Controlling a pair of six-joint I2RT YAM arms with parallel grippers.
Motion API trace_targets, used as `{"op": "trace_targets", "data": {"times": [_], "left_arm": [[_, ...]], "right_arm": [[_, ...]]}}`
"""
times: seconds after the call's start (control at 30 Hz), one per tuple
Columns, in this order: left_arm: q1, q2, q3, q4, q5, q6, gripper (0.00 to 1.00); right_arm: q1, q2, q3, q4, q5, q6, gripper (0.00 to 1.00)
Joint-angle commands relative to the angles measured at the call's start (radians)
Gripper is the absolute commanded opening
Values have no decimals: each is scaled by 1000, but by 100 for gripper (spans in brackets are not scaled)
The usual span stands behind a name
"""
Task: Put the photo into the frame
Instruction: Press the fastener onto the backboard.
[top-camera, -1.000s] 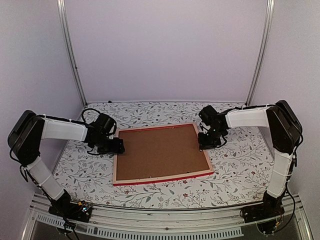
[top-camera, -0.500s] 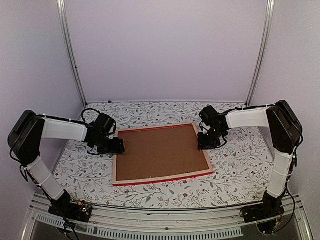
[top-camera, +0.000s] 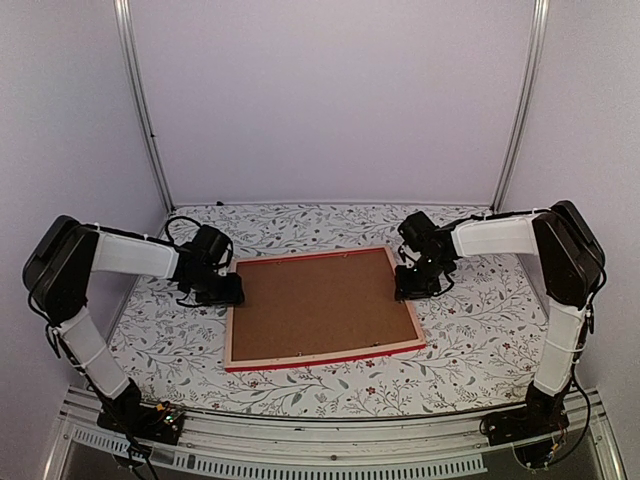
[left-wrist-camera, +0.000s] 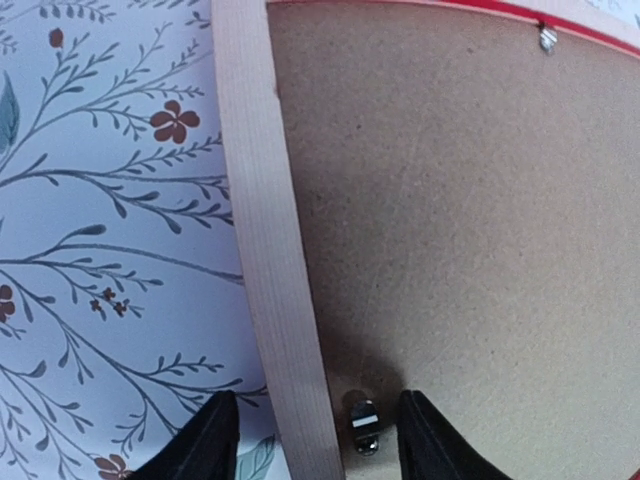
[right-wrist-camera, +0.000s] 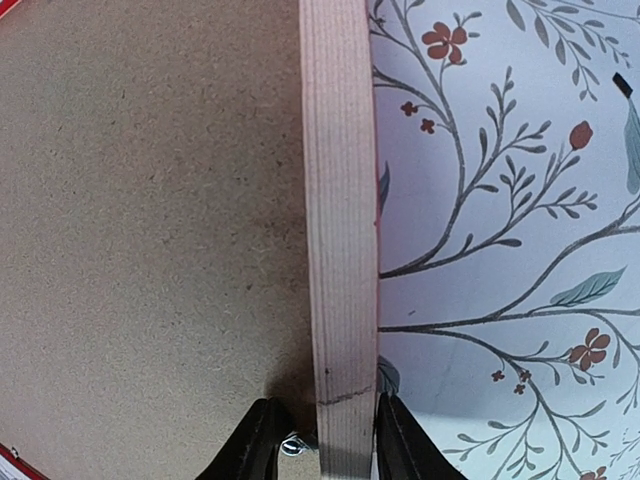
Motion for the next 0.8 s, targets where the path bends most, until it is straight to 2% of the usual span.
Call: {"op": "trace_targets", "data": {"times": [0.0, 0.3, 0.67, 0.77], "left_arm": [[12, 30, 23, 23, -19, 6, 49], [14, 16, -23, 41, -6, -19, 29], [15, -39, -82, 78, 32, -70, 14], [14, -73, -98, 103, 107, -101, 13]], "right_arm": [[10, 1, 1, -17, -18, -4, 37], [10, 6, 1, -18, -18, -9, 37], [10, 0, -21, -5, -24, 1, 37], [9, -2, -28, 2, -27, 7, 37]]}}
